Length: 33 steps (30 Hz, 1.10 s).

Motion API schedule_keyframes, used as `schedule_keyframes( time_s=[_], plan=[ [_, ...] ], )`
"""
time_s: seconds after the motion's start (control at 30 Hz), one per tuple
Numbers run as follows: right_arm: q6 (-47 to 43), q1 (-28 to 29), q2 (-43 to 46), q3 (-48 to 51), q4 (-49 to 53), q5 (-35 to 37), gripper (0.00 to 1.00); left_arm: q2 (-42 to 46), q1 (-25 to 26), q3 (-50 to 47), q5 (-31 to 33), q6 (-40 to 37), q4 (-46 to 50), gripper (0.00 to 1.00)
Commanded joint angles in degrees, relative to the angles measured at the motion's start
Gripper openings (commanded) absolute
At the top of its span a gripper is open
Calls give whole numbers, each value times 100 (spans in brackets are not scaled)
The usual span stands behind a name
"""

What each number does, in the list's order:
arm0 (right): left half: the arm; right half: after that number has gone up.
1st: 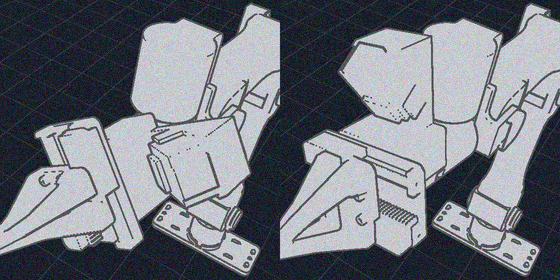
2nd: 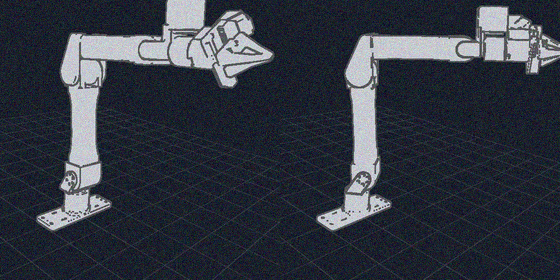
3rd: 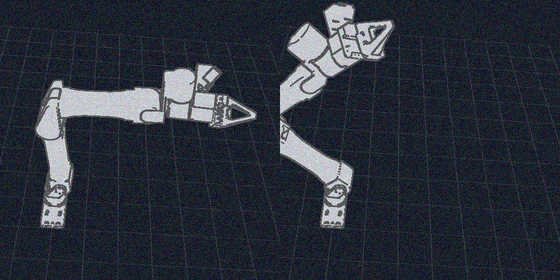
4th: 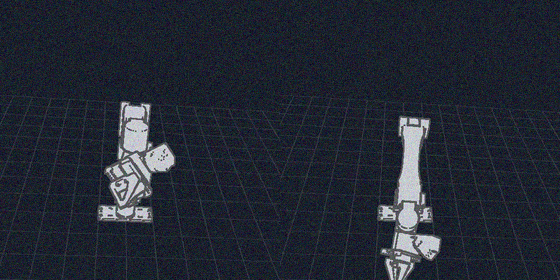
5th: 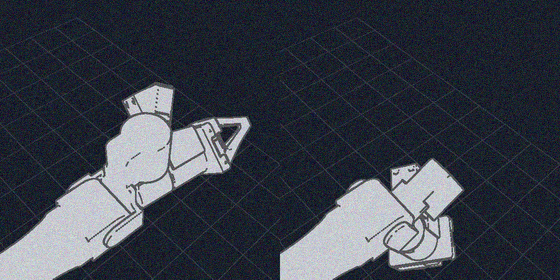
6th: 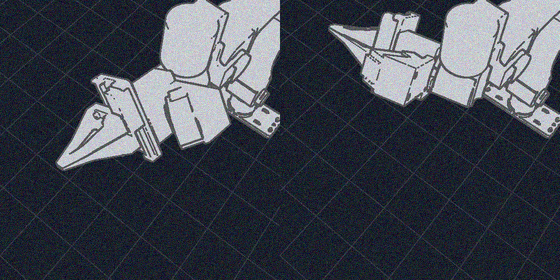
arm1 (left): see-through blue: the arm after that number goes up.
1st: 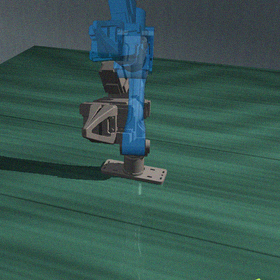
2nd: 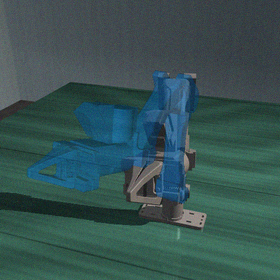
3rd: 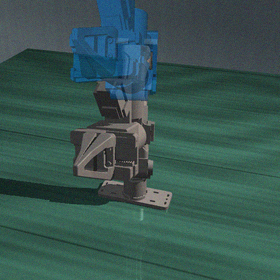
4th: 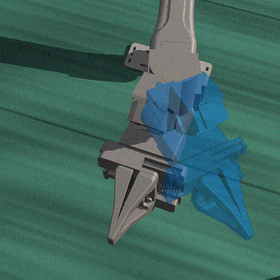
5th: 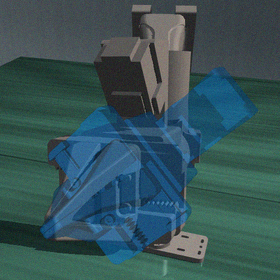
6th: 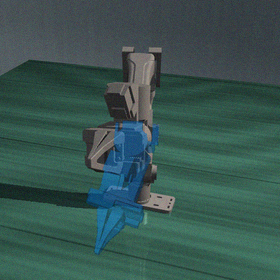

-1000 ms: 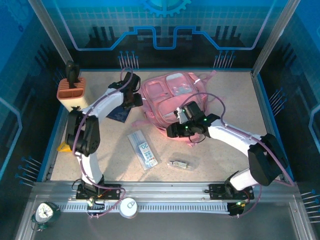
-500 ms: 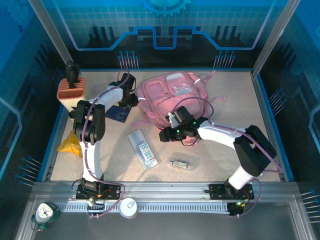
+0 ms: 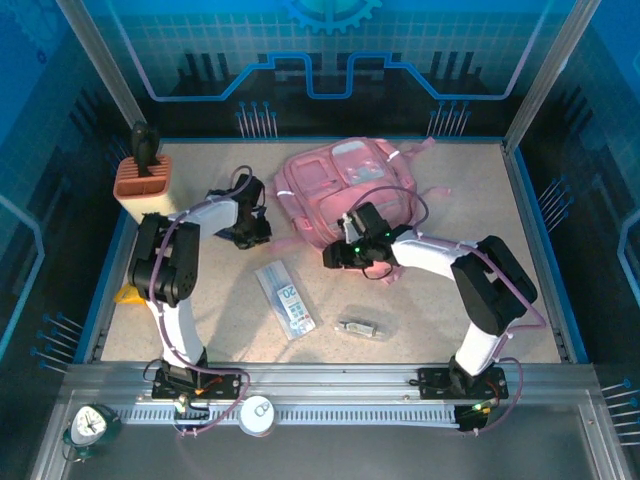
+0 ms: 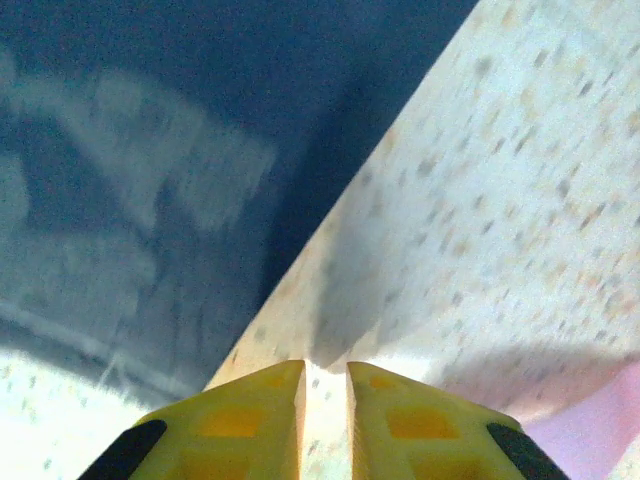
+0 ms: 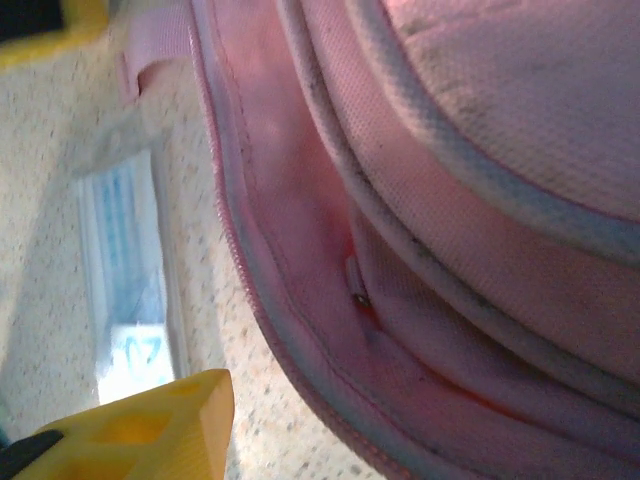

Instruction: Pack the student bag

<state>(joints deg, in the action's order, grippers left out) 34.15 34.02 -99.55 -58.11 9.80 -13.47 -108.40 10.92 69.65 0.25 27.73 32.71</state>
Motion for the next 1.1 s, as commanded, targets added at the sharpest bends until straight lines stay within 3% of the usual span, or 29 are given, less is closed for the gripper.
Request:
schedule_keyframes(
  time_s=[0.0,0.27,0.7,1.07],
  plan=[
    [-275,-227,-41,-291,-151,328,53,536,-19,-296,-377,156,-106,18],
    [-258,-50,375,-192,113,267,54,498,-134,532,406,-64,-44,23],
    [-176,131,945,-100,537,280,56,-1117,-512,1857,-135,72,-163,25],
    [-294,189,997,-184,748,320,57,-103,-516,69,-515,172,-327,24]
  ],
)
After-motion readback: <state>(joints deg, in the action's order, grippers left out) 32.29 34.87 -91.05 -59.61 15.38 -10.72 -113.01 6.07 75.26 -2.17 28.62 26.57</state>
